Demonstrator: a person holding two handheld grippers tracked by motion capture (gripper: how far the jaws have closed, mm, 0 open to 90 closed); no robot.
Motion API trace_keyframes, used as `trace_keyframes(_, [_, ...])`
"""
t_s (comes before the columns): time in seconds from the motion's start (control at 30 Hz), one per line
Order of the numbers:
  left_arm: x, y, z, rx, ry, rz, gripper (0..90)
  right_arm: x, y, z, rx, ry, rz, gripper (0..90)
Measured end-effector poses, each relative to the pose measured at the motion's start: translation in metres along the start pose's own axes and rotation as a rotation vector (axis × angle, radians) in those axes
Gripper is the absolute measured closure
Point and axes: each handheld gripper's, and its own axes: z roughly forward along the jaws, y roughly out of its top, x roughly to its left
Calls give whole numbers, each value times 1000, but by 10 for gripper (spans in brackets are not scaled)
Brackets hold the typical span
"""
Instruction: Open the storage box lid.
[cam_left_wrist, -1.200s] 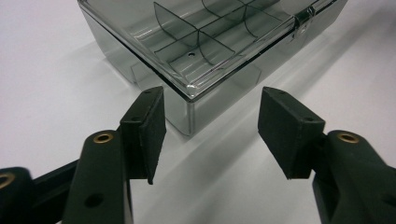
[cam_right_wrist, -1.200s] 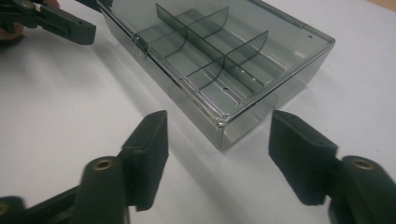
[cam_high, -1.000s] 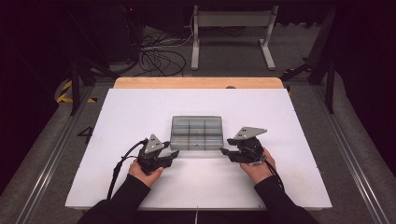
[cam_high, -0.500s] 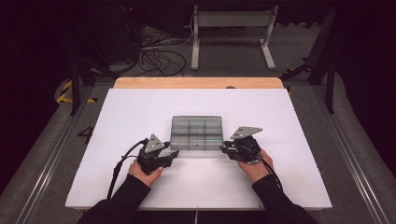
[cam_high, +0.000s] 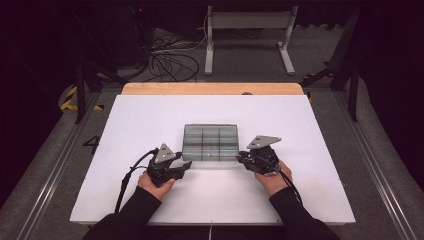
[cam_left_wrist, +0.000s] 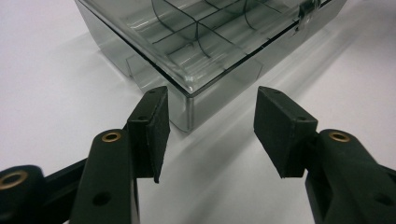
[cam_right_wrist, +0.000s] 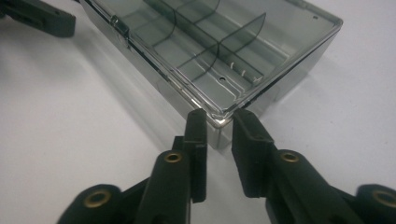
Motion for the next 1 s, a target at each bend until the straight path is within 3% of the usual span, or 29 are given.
trace_keyframes(0.73, [2,1,-5,-9,-19,-16,475,-1,3,-4,-35,16,8,776])
trace_keyframes(0.83, [9,3,-17,-26,-24,-55,503,-2,5,-6,-46,20,7,776])
trace_keyframes(1.0, [12,8,-26,-25,-30,-55,607,-2,8,-8,-57,21,12,776])
